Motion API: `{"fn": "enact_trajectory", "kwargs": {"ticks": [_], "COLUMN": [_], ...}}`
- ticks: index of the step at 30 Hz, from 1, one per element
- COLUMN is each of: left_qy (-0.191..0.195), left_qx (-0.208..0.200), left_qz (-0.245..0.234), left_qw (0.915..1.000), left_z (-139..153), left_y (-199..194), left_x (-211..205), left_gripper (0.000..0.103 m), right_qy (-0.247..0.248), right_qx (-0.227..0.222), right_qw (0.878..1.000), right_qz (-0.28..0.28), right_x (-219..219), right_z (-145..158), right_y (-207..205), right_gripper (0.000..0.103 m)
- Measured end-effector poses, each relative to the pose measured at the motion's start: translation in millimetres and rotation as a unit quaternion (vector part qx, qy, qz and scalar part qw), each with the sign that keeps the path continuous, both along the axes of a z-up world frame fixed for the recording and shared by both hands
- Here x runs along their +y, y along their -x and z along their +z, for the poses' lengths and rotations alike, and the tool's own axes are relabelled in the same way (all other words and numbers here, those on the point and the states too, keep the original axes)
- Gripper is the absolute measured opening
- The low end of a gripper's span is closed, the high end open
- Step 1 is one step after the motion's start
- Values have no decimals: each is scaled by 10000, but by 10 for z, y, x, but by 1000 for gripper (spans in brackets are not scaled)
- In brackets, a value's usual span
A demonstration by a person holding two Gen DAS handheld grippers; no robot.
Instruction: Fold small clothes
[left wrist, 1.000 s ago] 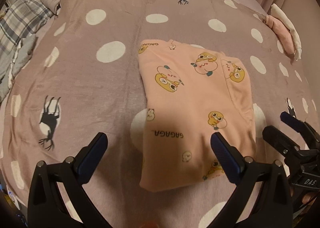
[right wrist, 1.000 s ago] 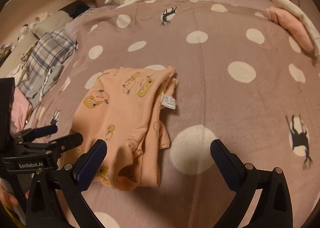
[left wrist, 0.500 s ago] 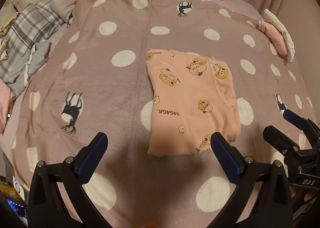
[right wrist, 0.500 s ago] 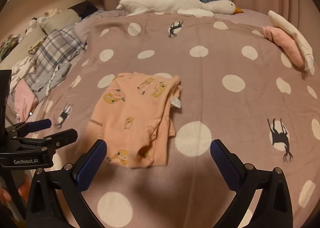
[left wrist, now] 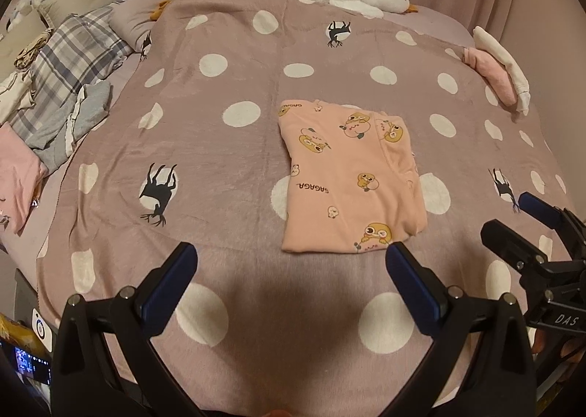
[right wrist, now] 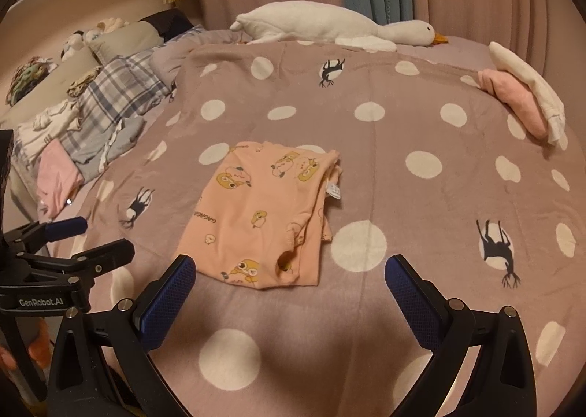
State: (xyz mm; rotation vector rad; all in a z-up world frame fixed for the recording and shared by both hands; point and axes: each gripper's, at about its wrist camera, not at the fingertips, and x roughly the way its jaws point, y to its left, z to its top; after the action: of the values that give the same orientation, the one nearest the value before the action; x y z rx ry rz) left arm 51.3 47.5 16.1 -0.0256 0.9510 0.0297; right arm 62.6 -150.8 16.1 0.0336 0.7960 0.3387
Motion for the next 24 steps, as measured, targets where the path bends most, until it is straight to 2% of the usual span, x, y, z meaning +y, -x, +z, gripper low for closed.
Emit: {"fn": "enact_trajectory", "kwargs": {"ticks": [24], "left_qy": [-27], "left_qx": [-177], "left_qz": [-4], "left_qw": [9998], "left_z": [119], "left_y": [193], "left_x": [-16], "left_gripper": [103], "right_qy": [-9], "right_qx": [-86], "right_qw": [9999], "right_qz": [52], "right_x": [44], "right_z": [51], "right_y": [123], "right_gripper": [102]}}
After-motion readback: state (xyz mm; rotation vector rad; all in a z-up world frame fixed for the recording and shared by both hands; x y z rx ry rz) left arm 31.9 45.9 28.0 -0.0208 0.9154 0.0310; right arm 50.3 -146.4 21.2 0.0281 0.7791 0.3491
